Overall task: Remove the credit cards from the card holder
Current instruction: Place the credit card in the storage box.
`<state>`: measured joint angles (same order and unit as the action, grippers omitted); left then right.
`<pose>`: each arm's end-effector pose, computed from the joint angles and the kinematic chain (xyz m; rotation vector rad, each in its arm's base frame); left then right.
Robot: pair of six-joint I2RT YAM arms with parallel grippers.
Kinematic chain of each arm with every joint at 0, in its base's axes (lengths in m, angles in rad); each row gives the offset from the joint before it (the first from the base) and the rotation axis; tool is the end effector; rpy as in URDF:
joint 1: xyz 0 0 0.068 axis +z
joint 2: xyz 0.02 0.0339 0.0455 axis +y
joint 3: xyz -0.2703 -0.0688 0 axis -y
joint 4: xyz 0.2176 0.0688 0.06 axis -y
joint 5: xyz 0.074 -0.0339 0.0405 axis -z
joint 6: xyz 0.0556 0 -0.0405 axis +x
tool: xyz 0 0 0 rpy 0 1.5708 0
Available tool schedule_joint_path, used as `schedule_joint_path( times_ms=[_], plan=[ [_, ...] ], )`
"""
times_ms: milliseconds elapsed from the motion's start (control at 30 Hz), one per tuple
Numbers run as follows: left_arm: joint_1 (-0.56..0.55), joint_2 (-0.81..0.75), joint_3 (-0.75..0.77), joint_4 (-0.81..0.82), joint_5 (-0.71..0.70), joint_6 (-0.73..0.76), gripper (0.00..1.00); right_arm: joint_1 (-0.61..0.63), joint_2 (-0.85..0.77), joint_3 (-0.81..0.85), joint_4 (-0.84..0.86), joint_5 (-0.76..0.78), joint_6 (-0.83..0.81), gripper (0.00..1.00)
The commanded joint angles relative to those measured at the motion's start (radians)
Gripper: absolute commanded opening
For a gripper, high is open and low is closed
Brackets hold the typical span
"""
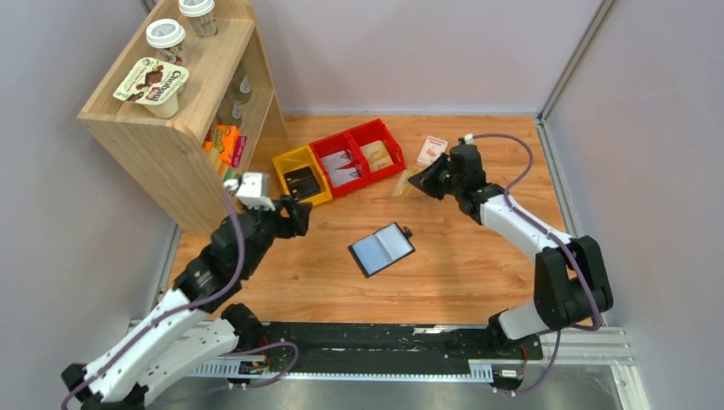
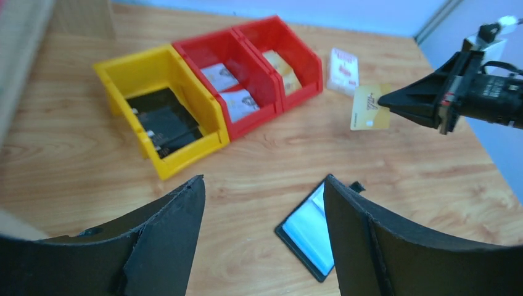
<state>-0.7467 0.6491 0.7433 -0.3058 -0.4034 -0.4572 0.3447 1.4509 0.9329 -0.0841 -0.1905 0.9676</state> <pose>0.1161 -0.0777 0.3308 -0.0341 1.7934 -0.5114 0.2905 0.1155 0.2534 0.6000 2.2443 0.9204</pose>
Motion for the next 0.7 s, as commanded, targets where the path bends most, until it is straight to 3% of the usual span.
schedule_joint_path(
  times_ms=[0,100,233,500,667],
  plan=[
    [-0.005,-0.222,-0.09,-0.024,-0.126,0.133,0.78,0.04,0.109,0.148,0.109,0.189,0.083,0.0],
    [-0.005,-0.391,-0.139,-0.03,-0.199,0.193,0.78,0.06,0.228,0.245,0.109,0.261,0.106,0.0],
    [-0.005,-0.489,-0.179,-0.03,-0.244,0.19,0.79,0.083,0.368,0.362,0.128,0.348,0.149,0.0],
    [-0.003,-0.448,-0.136,-0.096,-0.295,0.175,0.79,0.123,0.63,0.639,0.103,0.441,0.221,0.0],
    [-0.005,-0.444,-0.137,-0.093,-0.276,0.18,0.79,0.142,0.741,0.713,0.096,0.485,0.298,0.0]
  ],
)
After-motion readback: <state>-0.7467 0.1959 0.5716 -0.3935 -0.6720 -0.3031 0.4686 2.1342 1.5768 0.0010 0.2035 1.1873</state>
